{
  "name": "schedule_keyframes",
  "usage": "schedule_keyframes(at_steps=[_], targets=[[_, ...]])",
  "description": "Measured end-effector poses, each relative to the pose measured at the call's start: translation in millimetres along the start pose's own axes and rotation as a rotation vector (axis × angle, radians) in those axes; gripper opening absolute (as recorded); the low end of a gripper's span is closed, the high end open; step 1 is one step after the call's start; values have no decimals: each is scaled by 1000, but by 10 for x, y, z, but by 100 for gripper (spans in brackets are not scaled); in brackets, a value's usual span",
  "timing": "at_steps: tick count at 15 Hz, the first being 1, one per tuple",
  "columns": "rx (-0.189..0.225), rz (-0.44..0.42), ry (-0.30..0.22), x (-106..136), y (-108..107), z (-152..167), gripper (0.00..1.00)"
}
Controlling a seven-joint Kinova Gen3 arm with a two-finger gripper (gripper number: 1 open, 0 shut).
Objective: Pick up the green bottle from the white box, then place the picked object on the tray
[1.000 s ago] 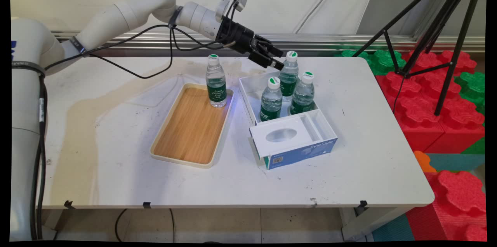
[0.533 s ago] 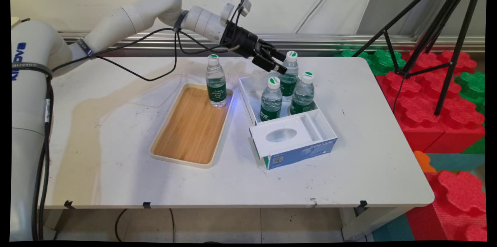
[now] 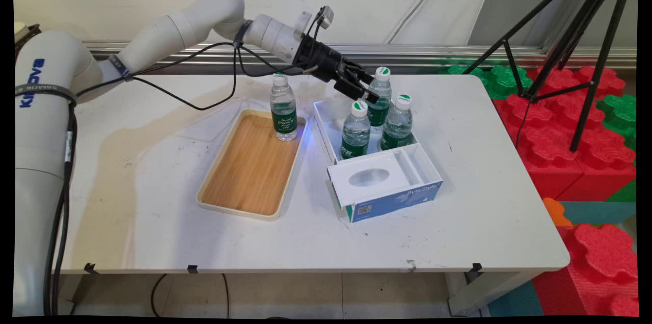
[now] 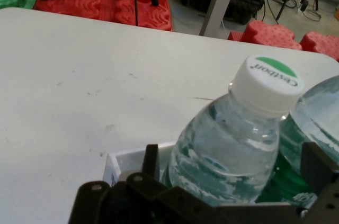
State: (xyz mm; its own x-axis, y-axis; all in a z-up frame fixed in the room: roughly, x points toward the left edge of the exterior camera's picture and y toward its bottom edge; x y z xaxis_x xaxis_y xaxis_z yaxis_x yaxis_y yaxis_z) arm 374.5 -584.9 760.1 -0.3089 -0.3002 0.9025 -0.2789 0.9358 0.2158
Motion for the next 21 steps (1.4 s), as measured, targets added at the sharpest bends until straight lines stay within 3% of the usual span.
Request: schedule_keyframes(at_steps=[17,18,21], targets=[[-6,1,0,-104,-106,205,100],[-6,4,2,-102,-110,212,0],[-4,10,10,-103,-125,224,0]])
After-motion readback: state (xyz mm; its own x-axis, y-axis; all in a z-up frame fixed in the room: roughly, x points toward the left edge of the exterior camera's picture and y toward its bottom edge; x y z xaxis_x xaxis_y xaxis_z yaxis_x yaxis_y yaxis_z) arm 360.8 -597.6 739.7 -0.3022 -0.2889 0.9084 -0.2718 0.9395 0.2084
